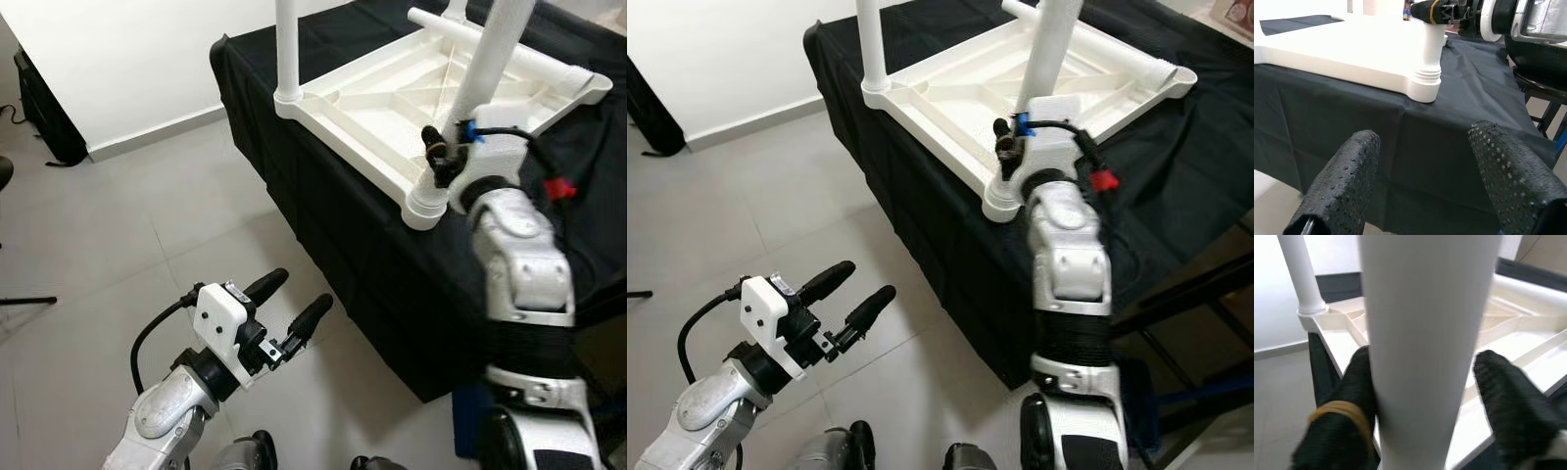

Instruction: Building children table

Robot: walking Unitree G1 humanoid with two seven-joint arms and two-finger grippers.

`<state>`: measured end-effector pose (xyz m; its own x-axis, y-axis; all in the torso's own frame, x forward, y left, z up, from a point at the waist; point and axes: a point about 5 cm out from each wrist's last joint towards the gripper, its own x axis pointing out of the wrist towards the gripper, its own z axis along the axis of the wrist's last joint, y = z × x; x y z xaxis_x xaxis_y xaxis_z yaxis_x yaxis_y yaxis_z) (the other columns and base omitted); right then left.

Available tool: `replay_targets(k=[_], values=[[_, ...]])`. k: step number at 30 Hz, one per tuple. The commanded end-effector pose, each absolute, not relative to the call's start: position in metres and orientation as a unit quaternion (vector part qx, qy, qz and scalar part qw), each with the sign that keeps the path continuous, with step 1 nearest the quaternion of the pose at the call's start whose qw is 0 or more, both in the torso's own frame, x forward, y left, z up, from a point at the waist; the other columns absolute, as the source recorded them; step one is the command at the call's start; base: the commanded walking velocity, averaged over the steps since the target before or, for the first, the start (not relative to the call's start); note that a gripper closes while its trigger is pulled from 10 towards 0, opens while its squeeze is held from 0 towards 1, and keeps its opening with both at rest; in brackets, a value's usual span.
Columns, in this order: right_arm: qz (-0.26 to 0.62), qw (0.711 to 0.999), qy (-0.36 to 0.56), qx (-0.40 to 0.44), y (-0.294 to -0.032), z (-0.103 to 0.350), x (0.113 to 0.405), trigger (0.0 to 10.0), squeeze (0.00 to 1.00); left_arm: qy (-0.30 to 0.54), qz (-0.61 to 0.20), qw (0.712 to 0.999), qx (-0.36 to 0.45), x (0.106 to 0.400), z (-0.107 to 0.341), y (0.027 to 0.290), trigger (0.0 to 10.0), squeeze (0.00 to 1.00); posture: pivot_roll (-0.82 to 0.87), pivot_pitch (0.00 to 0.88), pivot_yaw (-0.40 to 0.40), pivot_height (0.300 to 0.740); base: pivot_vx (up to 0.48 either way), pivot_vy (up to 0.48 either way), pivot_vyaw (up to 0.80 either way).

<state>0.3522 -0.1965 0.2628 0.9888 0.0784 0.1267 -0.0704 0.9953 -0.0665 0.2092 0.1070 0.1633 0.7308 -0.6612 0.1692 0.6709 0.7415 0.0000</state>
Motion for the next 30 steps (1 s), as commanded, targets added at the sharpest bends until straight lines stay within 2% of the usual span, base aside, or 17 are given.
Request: replay_targets(k=[1, 2, 5, 9, 11, 13, 14, 16, 17, 24, 25, 30], values=[[0.081, 0.994, -0.068, -0.021, -0.201, 0.265, 0.354, 10.0, 1.00, -0.073, -0.359, 0.930, -0.029, 0.207, 0.159, 0.106, 10.0, 0.00, -0.01, 0.210, -0.042, 0.740, 0.000, 0.000, 0.00], [0.081, 0.994, -0.068, -0.021, -0.201, 0.265, 0.354, 10.0, 1.00, -0.073, -0.359, 0.930, -0.029, 0.207, 0.159, 0.106, 10.0, 0.00, -0.01, 0.210, -0.042, 0.740, 0.000, 0.000, 0.00], [0.165, 0.983, -0.070, -0.029, -0.219, 0.274, 0.360, 10.0, 1.00, -0.073, -0.360, 0.930, -0.029, 0.204, 0.160, 0.105, 10.0, 0.00, 0.00, 0.216, -0.042, 0.740, 0.000, 0.000, 0.00], [0.188, 0.980, -0.063, -0.036, -0.229, 0.276, 0.365, 10.0, 1.00, -0.073, -0.360, 0.930, -0.030, 0.201, 0.160, 0.105, 10.0, 0.00, 0.01, 0.229, -0.038, 0.740, 0.000, 0.000, 0.00], [0.246, 0.967, -0.057, -0.033, -0.226, 0.276, 0.370, 10.0, 0.49, -0.071, -0.361, 0.930, -0.029, 0.198, 0.161, 0.106, 10.0, 0.00, 0.03, 0.243, -0.028, 0.740, 0.000, 0.000, 0.00], [0.270, 0.961, -0.054, -0.030, -0.224, 0.276, 0.371, 10.0, 0.49, -0.070, -0.361, 0.930, -0.028, 0.196, 0.161, 0.107, 10.0, 0.00, 0.03, 0.245, -0.027, 0.740, 0.000, 0.000, 0.00], [0.306, 0.950, -0.049, -0.030, -0.219, 0.276, 0.372, 10.0, 0.38, -0.068, -0.361, 0.930, -0.027, 0.195, 0.162, 0.107, 10.0, 0.00, 0.04, 0.252, -0.023, 0.740, 0.000, 0.000, 0.00], [0.327, 0.943, -0.045, -0.031, -0.217, 0.276, 0.373, 10.0, 0.38, -0.067, -0.361, 0.930, -0.027, 0.194, 0.162, 0.107, 10.0, 0.00, 0.04, 0.252, -0.023, 0.740, 0.000, 0.000, 0.00], [0.337, 0.940, -0.043, -0.039, -0.215, 0.276, 0.375, 10.0, 0.00, -0.065, -0.361, 0.930, -0.026, 0.193, 0.162, 0.108, 10.0, 0.00, 0.05, 0.260, -0.018, 0.740, 0.000, 0.000, 0.00], [0.343, 0.936, -0.060, -0.046, -0.216, 0.286, 0.382, 10.0, 0.00, -0.059, -0.363, 0.930, -0.024, 0.189, 0.162, 0.111, 10.0, 0.00, 0.06, 0.274, -0.009, 0.740, 0.000, 0.000, 0.00], [0.343, 0.936, -0.063, -0.043, -0.218, 0.287, 0.383, 0.2, 0.00, -0.058, -0.363, 0.930, -0.024, 0.189, 0.162, 0.111, 10.0, 0.00, 0.06, 0.277, -0.005, 0.740, 0.000, 0.000, 0.00], [0.323, 0.943, -0.068, -0.039, -0.226, 0.287, 0.383, 0.0, 0.00, -0.057, -0.363, 0.930, -0.023, 0.190, 0.161, 0.111, 10.0, 0.00, 0.05, 0.276, -0.004, 0.740, 0.000, 0.000, 0.00]])
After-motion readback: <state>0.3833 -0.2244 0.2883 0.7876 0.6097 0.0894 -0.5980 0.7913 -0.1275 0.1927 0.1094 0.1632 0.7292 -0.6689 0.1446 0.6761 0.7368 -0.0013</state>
